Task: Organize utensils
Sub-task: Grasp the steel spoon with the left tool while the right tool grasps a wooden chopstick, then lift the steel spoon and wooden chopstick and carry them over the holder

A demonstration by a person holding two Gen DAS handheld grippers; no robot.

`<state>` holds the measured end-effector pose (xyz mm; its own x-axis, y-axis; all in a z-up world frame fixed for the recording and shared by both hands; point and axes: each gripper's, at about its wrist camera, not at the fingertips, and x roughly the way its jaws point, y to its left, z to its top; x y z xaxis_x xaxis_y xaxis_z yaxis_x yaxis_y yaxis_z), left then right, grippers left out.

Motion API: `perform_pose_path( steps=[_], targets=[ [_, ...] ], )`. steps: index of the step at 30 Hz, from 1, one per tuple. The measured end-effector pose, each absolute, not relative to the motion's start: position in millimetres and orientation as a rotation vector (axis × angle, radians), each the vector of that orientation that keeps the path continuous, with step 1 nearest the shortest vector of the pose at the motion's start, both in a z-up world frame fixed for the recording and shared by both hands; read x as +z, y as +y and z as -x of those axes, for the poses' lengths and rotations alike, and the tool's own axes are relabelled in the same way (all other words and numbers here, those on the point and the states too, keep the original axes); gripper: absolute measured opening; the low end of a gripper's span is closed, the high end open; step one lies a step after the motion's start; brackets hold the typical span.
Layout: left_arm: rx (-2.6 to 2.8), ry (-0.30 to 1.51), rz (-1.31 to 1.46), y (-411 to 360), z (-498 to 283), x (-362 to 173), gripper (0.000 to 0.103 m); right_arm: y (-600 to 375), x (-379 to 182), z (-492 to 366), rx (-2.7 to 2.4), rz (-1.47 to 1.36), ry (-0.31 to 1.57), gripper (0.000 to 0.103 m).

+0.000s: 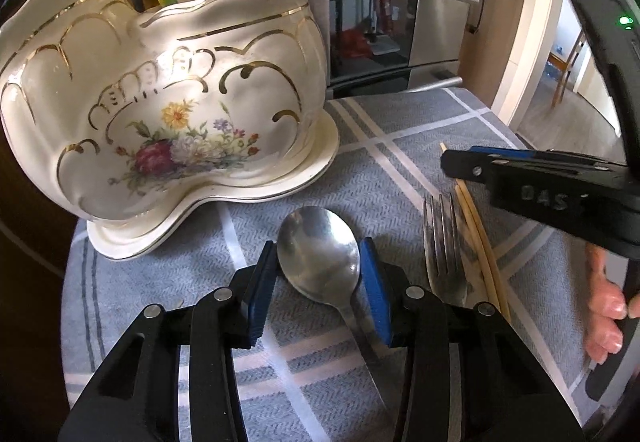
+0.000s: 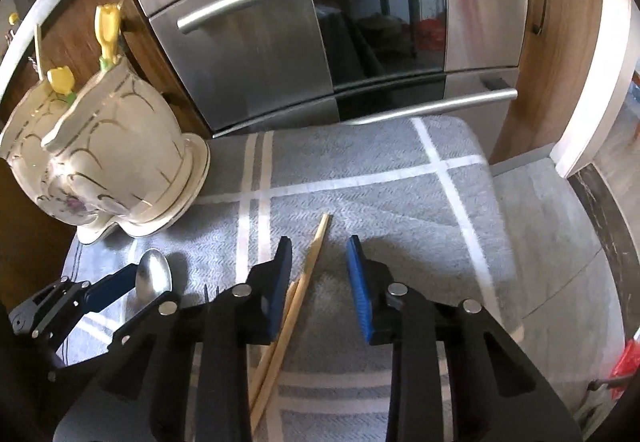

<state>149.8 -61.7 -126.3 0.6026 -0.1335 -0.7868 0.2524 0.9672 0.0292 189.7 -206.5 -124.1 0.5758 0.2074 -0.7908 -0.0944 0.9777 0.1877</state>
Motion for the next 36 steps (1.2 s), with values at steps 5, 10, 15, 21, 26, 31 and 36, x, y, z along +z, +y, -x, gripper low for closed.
perform_pose_path(
  steps=[5, 10, 15, 21, 26, 31, 36],
  targets=[
    [-0.232, 0.897, -0.136, -53, -144, -125, 0.043, -183, -124, -182, 0.15, 0.036, 0.926, 0.012],
    [-0.241, 0.896, -0.13, -45, -139, -124, 0.043, -189, -123, -179, 0.169, -0.017, 0.932, 0.005],
    [-0.269, 0.869, -0.126, -39, -128, -117, 0.043, -208, -113, -168, 0.208, -0.161, 0.899, 0.005],
    [-0.314, 0.803, -0.108, -30, -106, -94, 0.043, -225, -84, -142, 0.244, -0.246, 0.795, 0.005],
    [-0.335, 0.745, -0.089, -16, -89, -72, 0.043, -234, -55, -123, 0.275, -0.272, 0.685, 0.005],
    [-0.345, 0.682, -0.083, 0, -69, -51, 0.043, -237, -32, -107, 0.306, -0.285, 0.601, 0.005],
    [-0.348, 0.628, -0.084, 11, -55, -32, 0.043, -234, -14, -97, 0.331, -0.288, 0.545, 0.005]
  ],
)
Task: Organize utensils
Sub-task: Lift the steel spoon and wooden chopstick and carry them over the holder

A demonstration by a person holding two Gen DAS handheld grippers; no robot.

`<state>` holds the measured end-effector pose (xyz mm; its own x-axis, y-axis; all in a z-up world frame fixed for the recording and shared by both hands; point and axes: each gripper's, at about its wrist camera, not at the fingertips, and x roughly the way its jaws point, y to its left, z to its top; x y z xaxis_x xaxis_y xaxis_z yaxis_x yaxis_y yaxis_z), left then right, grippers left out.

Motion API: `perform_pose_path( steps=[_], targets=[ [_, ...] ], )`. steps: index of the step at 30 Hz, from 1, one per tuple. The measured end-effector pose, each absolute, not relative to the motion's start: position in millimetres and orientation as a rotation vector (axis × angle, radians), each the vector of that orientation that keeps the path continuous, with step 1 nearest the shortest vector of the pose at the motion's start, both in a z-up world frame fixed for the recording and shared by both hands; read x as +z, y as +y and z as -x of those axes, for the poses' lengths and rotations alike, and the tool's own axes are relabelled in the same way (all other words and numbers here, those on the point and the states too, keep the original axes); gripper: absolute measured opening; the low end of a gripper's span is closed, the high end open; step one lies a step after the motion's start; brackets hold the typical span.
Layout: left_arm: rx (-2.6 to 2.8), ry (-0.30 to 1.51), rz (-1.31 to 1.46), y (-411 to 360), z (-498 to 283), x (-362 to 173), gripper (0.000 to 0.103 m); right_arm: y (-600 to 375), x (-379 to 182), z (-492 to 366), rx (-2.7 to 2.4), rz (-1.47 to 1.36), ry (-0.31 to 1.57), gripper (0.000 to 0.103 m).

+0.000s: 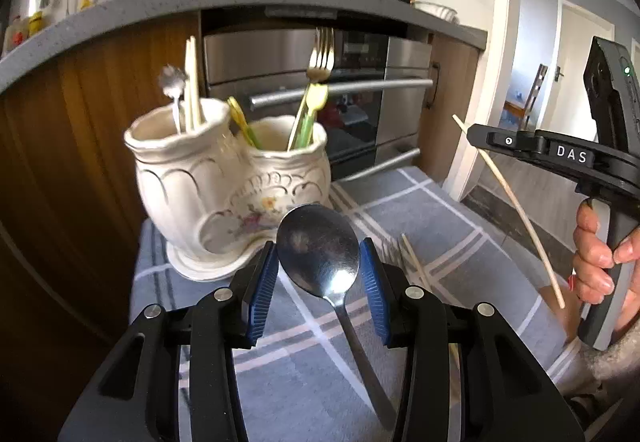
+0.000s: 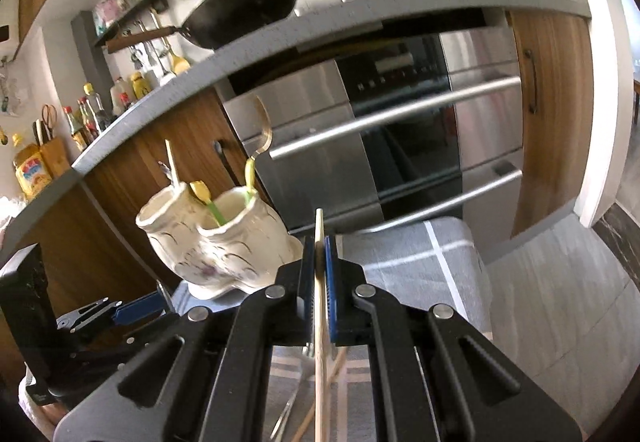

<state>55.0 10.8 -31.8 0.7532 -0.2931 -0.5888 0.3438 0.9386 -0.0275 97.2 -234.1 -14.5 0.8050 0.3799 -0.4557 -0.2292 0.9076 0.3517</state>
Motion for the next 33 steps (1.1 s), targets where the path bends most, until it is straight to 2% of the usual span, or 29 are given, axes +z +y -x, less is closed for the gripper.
perform_pose_path(
  steps=[24, 33],
  targets=[
    [-0.323, 0.527, -0.072, 30, -42, 4, 0.043, -210, 8, -84, 0.477, -0.327, 0.378, 0.005],
    [-0.299, 0.447, -0.073, 46, -40, 50, 0.043, -189, 28, -100, 0.513, -0.313, 0.317, 0.005]
  ],
)
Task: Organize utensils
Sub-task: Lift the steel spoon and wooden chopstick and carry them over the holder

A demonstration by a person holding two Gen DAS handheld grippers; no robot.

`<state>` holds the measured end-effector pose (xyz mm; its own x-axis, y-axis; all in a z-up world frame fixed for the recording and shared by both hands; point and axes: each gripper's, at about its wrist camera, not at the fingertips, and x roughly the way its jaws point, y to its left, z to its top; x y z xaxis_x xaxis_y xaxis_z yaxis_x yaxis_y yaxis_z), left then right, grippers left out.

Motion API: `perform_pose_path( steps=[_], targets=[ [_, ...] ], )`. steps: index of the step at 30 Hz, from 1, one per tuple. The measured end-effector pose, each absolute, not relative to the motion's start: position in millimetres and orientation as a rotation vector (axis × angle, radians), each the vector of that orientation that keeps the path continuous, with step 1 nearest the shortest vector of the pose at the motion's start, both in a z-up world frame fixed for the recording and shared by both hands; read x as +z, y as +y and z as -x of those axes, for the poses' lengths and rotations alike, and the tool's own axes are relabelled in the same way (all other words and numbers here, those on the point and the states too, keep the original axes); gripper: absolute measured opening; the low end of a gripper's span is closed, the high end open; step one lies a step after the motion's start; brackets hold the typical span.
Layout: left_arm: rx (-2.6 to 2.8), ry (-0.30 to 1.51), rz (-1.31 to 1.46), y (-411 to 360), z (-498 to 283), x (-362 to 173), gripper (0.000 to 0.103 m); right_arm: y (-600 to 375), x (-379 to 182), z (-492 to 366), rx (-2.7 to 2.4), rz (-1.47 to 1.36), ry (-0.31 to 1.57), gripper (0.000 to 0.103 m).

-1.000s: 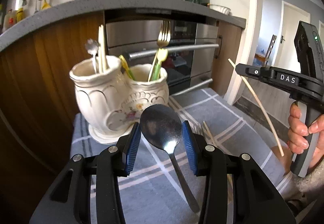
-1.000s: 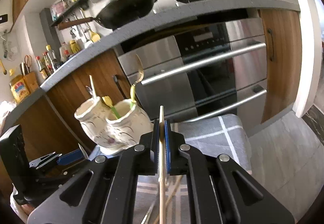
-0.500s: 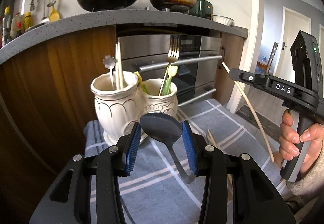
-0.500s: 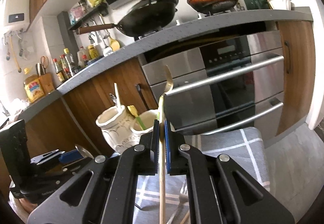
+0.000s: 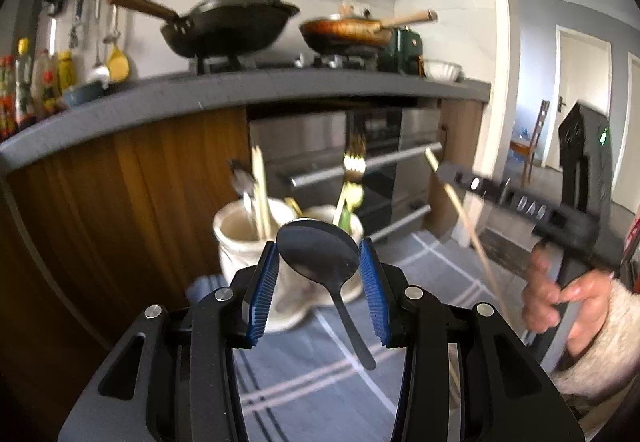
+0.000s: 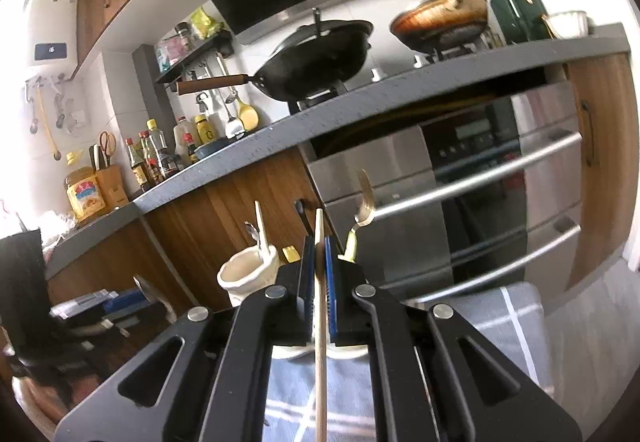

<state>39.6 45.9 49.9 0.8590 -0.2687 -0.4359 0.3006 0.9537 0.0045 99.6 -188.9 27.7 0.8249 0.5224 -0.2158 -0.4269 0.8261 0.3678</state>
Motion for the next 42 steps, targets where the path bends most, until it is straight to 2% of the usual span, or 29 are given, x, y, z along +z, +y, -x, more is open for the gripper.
perform_pose_path(
  steps=[10, 16, 27, 42],
  targets=[
    [-0.229, 0.329, -0.094, 67, -60, 135, 0.043, -144, 64, -147, 0.535, -0.288, 0.201, 0.005],
    [-0.173, 0.286, -0.123, 72, -86, 163, 0.043, -120, 71, -181, 0.496, -0.284, 0.141, 0.005],
    [-0.116, 0.378, -0.137, 83, -148, 119, 0.043, -112, 35, -226, 0.378, -0.295, 0.127, 0.005],
    [-0.124, 0.429, -0.14, 84, -166, 89, 0.043, -121, 28, -246, 0.32, -0.339, 0.114, 0.005]
  ],
)
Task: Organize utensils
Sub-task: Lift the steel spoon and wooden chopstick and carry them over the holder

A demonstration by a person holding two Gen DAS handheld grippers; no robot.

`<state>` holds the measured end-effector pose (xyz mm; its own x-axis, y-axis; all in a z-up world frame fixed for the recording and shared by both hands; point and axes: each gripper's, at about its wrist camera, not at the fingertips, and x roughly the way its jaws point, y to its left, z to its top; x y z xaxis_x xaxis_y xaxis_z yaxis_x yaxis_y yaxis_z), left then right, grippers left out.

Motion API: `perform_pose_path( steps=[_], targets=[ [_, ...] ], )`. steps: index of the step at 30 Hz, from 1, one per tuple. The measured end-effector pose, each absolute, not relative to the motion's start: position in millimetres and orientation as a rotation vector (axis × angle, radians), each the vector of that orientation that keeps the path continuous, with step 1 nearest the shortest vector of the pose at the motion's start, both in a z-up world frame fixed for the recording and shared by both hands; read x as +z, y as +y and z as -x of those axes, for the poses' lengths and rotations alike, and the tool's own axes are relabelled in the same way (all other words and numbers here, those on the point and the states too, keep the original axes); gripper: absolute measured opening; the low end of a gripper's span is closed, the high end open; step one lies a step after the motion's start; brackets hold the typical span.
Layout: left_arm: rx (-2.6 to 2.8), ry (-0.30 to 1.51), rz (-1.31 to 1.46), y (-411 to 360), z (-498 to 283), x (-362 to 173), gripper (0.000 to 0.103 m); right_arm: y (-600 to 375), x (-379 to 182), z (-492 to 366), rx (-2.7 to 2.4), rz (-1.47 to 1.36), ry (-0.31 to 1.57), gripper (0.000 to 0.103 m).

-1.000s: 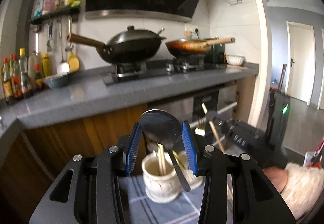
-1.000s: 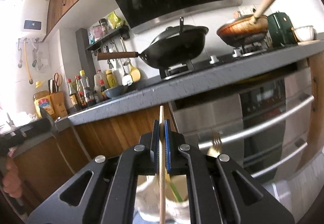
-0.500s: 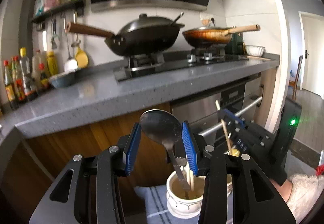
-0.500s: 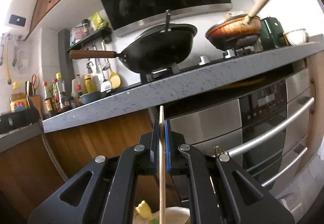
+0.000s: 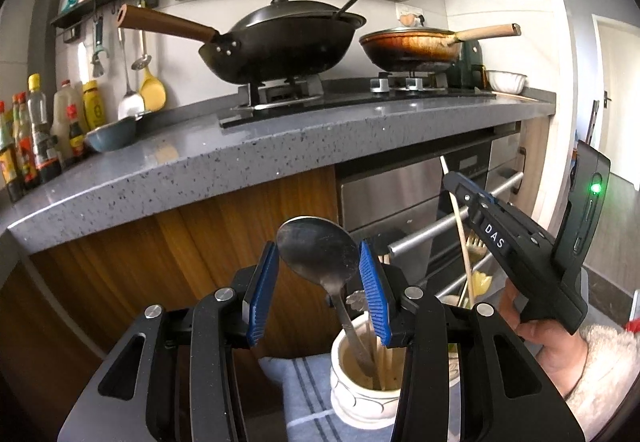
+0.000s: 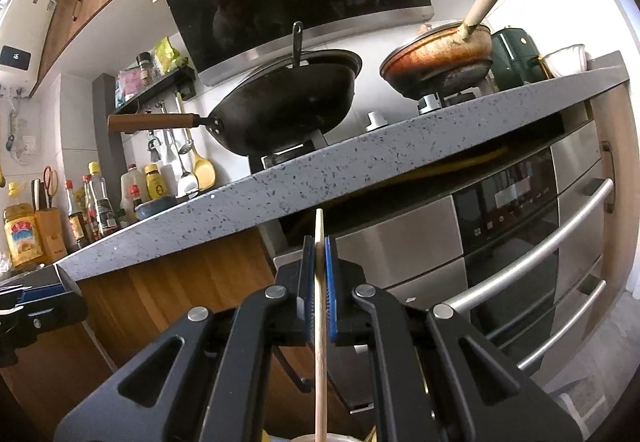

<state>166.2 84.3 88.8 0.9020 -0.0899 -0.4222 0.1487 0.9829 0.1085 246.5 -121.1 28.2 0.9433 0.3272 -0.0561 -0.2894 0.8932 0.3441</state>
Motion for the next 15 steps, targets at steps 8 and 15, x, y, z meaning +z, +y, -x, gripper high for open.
perform_pose_path(
  steps=[8, 15],
  targets=[
    [-0.128, 0.445, -0.134, 84, -171, 82, 0.043, -119, 21, -246, 0.311, -0.303, 0.119, 0.005],
    [-0.137, 0.459, -0.133, 82, -171, 76, 0.043, -117, 15, -238, 0.321, -0.257, 0.119, 0.005]
  ],
)
